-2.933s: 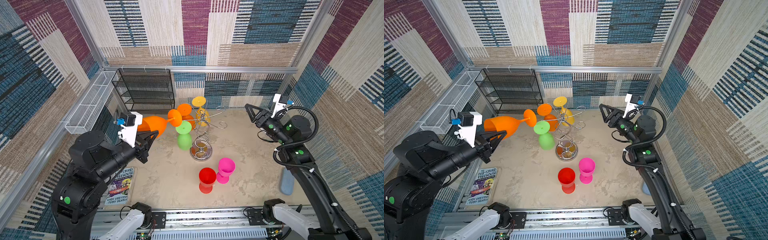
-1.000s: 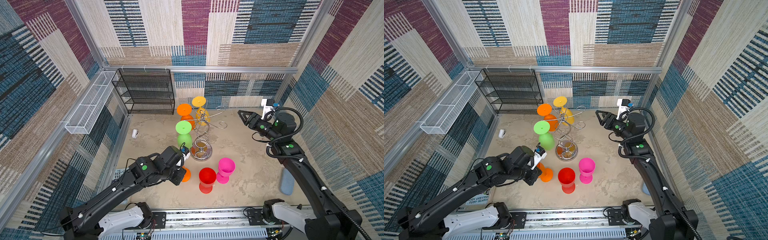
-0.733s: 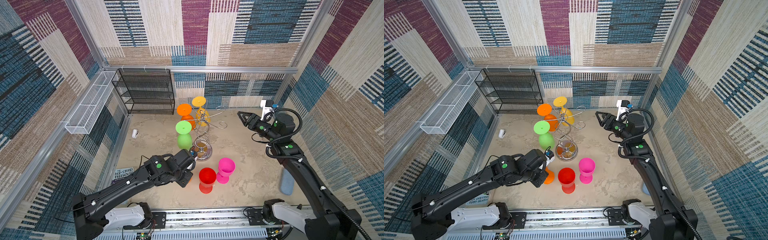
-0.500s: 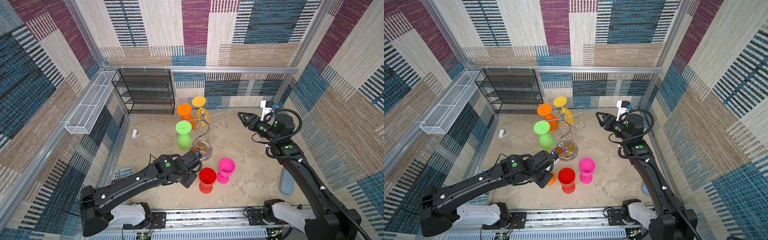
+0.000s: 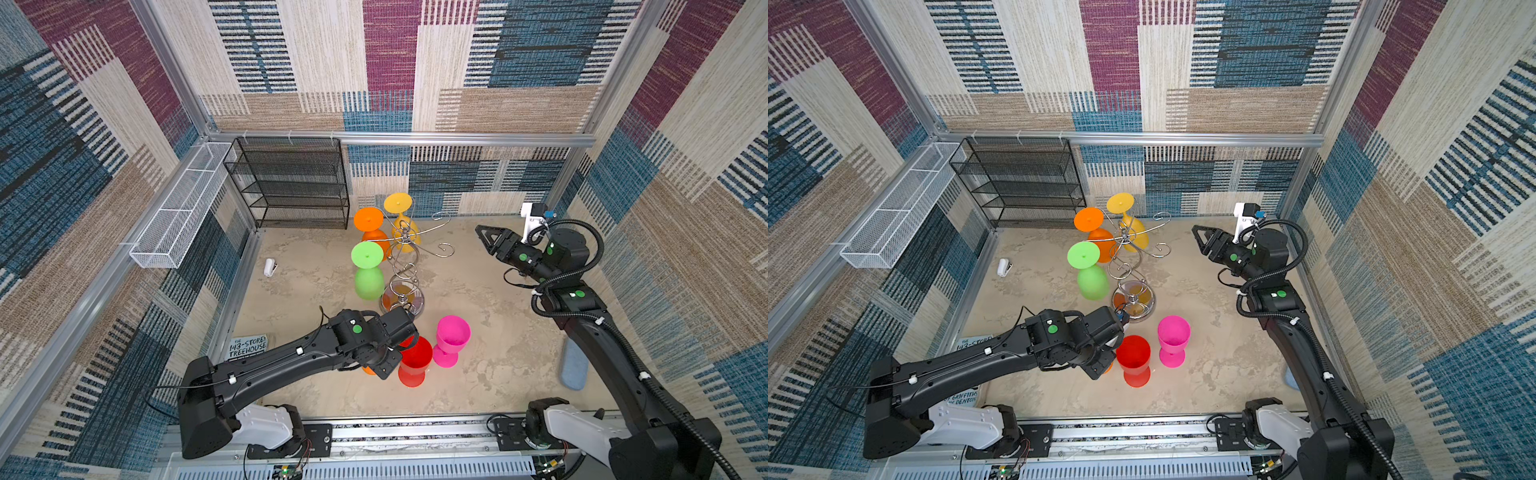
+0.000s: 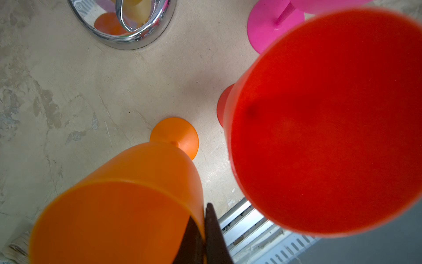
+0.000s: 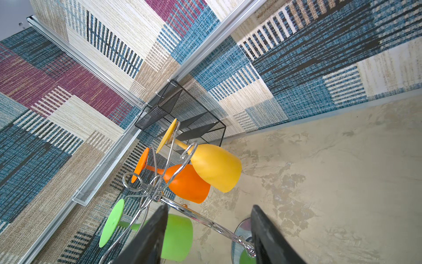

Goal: Take the wine glass off the wine glass rack
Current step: 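Set the orange glass upright beside the red glass and open the left gripper, then raise the left gripper and reach it to the green glass foot on the rack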

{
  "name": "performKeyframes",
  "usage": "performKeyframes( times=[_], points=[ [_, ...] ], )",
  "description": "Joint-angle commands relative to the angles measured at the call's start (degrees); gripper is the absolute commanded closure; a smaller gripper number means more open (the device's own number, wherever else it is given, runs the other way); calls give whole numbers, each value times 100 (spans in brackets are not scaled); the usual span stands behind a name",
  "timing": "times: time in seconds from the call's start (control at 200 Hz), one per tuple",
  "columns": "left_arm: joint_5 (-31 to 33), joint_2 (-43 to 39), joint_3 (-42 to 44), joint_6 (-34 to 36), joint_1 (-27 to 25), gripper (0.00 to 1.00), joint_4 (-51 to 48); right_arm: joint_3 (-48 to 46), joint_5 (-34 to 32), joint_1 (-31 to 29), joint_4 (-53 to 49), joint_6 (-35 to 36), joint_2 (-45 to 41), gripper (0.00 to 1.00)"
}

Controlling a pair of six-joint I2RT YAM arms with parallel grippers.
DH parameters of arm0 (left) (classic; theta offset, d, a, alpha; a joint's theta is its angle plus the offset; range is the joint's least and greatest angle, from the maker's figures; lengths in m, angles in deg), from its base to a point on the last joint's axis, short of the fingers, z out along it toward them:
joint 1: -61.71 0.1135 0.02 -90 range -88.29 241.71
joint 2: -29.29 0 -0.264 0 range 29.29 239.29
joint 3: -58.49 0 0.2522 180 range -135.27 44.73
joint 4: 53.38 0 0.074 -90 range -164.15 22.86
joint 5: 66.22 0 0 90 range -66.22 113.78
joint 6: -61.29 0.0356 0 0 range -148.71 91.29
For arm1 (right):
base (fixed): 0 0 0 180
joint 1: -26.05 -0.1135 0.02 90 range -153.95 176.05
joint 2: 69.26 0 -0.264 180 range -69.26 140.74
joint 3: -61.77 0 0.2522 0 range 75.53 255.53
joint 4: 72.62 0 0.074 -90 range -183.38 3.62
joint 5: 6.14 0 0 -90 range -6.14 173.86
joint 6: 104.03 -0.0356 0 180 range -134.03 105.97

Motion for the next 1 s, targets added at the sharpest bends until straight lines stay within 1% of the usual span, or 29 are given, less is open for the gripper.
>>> performKeyframes(
  times=[0.0, 0.2, 0.361, 0.576, 0.711, 0.861, 0.991],
  points=[
    [-35, 19, -59, -54, -2, 92, 24, -28, 93, -3, 102, 47, -25, 40],
    [-38, -39, -119, -63, -1, 82, 24, -52, 112, 6, 120, 53, -25, 40],
    [28, -110, -193, -38, 3, 77, 8, -80, 153, 9, 145, 42, -16, 40],
    [111, -265, -537, -37, -5, 70, -395, -116, 163, 15, 146, 53, -27, 40],
    [41, -615, -845, -29, -7, 67, -696, -107, 188, 24, 146, 51, -6, 40],
    [-183, -1276, -1167, -17, -8, 65, -795, -108, 215, 32, 172, 52, 27, 40],
    [-58, -1814, -1675, -37, -5, 64, -763, -129, 257, 41, 224, 29, 80, 40]
  ],
)
